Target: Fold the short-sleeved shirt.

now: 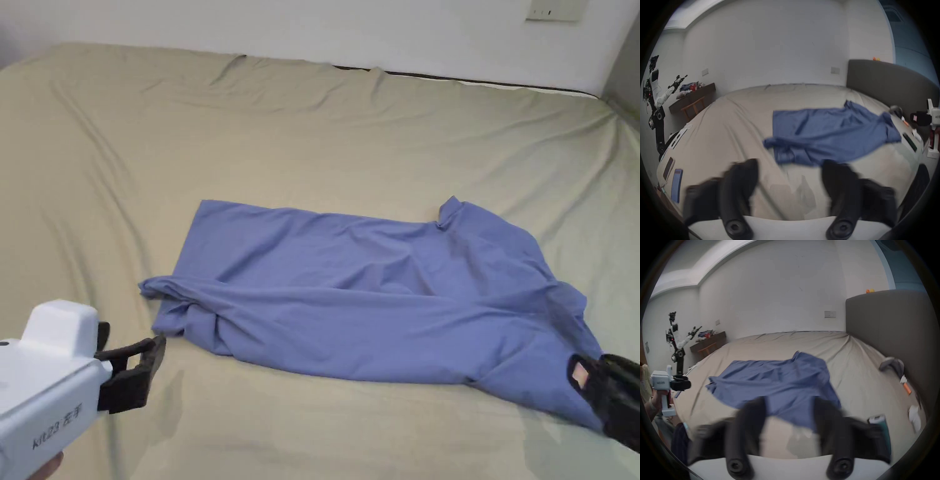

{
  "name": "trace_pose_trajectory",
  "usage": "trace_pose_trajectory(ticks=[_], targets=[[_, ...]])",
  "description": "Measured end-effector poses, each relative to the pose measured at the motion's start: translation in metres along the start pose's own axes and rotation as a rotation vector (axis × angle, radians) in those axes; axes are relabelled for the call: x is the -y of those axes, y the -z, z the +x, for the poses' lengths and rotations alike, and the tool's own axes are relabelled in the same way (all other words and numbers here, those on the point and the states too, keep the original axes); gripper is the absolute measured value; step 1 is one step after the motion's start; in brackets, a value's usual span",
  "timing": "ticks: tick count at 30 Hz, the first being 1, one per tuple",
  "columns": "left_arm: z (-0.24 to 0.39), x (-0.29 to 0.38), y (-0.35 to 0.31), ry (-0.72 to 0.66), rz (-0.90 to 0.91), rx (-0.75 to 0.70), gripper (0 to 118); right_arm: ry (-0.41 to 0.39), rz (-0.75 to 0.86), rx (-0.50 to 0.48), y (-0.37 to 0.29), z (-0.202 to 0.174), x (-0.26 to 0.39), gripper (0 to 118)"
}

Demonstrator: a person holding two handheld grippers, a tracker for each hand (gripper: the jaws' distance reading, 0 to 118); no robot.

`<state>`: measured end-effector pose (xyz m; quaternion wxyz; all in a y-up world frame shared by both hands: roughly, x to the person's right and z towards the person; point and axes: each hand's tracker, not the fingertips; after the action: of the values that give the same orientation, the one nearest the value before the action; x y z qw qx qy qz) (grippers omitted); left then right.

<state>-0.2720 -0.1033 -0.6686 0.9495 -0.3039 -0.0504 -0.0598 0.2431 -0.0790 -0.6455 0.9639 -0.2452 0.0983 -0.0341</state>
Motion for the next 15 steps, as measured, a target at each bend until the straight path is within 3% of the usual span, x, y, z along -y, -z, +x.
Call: trace_pose_trajectory(ticks=[1,2,4,6,7,8,9,12,14,15], targets=[[0.001,0.008,0.001,0.009,-0.061,-0.008,0,0.008,-0.037,0.018,0.001,-0.007,0.01,0],[-0.001,0.015,0.007,0.002,-0.127,-0.007,0,-0.01,-0.032,0.036,-0.004,-0.011,0.017,0],[-0.012,0.019,0.024,-0.028,-0.146,0.023,0,0.002,-0.093,-0.025,-0.006,-0.015,0.028,0],[-0.02,0.014,0.043,-0.066,-0.156,-0.019,0,-0.006,-0.114,-0.003,0.0,-0.02,0.031,0],[-0.022,0.009,0.053,-0.068,-0.142,-0.006,9,-0.007,-0.121,-0.006,0.002,-0.02,0.032,0],[-0.025,0.002,0.064,-0.089,-0.135,-0.002,37,-0.003,-0.128,-0.006,0.005,-0.019,0.032,0],[-0.028,-0.003,0.075,-0.108,-0.135,-0.017,82,-0.004,-0.133,-0.002,0.008,-0.017,0.032,0],[-0.027,-0.015,0.113,-0.095,-0.148,-0.088,95,-0.033,-0.141,0.04,0.018,-0.012,0.029,0],[-0.028,-0.023,0.134,-0.089,-0.161,-0.106,78,-0.04,-0.151,0.068,0.024,-0.002,0.027,0],[-0.023,-0.025,0.141,-0.086,-0.175,-0.115,76,-0.043,-0.158,0.085,0.028,0.002,0.026,0]])
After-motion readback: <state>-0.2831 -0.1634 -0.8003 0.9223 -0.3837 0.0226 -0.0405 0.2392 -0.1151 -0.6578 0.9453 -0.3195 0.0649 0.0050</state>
